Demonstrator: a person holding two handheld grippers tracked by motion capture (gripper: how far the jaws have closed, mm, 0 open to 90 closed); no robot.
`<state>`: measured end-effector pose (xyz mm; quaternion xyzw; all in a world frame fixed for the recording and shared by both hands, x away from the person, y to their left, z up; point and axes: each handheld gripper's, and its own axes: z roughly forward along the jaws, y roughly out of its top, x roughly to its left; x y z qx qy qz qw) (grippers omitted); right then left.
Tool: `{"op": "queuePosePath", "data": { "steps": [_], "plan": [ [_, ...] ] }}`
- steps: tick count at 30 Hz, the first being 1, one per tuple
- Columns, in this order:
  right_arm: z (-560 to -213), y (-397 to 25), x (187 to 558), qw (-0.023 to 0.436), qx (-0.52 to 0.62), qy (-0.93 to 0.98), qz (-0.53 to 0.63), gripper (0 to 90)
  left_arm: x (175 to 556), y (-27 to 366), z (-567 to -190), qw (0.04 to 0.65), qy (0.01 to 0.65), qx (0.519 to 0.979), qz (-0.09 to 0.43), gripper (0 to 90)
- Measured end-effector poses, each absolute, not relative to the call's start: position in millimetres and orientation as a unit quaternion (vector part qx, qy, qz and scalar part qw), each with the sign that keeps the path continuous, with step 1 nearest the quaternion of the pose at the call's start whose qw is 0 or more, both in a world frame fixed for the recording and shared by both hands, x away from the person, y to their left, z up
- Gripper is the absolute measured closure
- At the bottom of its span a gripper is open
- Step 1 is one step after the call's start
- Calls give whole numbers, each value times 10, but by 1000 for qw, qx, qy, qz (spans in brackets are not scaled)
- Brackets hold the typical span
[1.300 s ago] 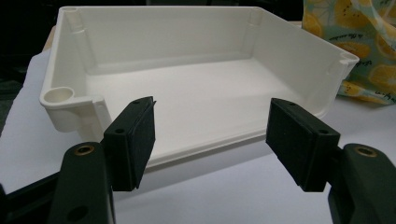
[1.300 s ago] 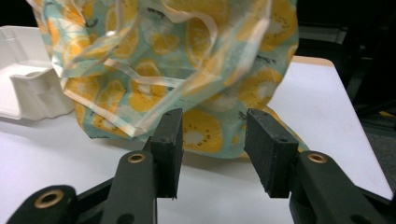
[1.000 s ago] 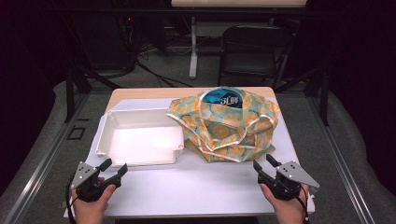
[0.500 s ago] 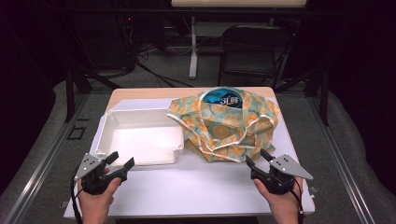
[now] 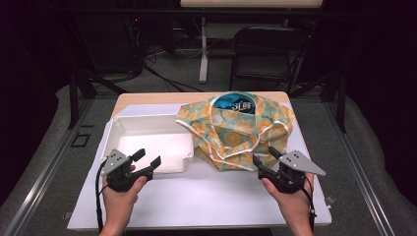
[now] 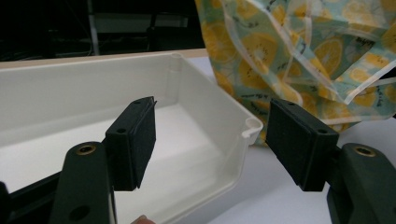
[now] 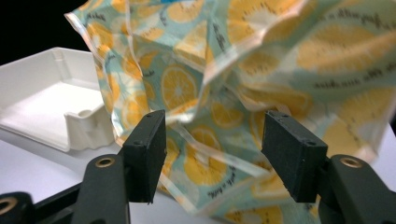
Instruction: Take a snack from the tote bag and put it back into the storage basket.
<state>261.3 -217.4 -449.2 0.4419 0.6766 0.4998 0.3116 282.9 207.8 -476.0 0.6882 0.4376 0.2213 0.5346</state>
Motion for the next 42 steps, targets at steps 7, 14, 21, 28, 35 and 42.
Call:
{"op": "queuePosePath", "data": {
  "steps": [7,14,21,28,35,42],
  "plan": [
    [-4382,-2110,2725,315,438,677,500,369,2964,1883,-4640,545,419,692,220,353],
    [-4404,-2051,2814,310,442,684,491,365,3081,1753,-4598,545,411,698,216,357],
    [-4427,-2029,2931,324,467,674,471,633,3150,1626,-4536,552,399,700,213,360],
    [-4415,-2125,2993,310,465,674,482,900,3186,1554,-4513,553,390,706,211,370],
    [-4358,-2138,3002,309,448,674,500,900,3221,1501,-4482,557,384,706,209,378],
    [-4280,-2138,3038,314,445,667,508,900,3257,1366,-4458,557,374,713,203,395]
  ]
}}
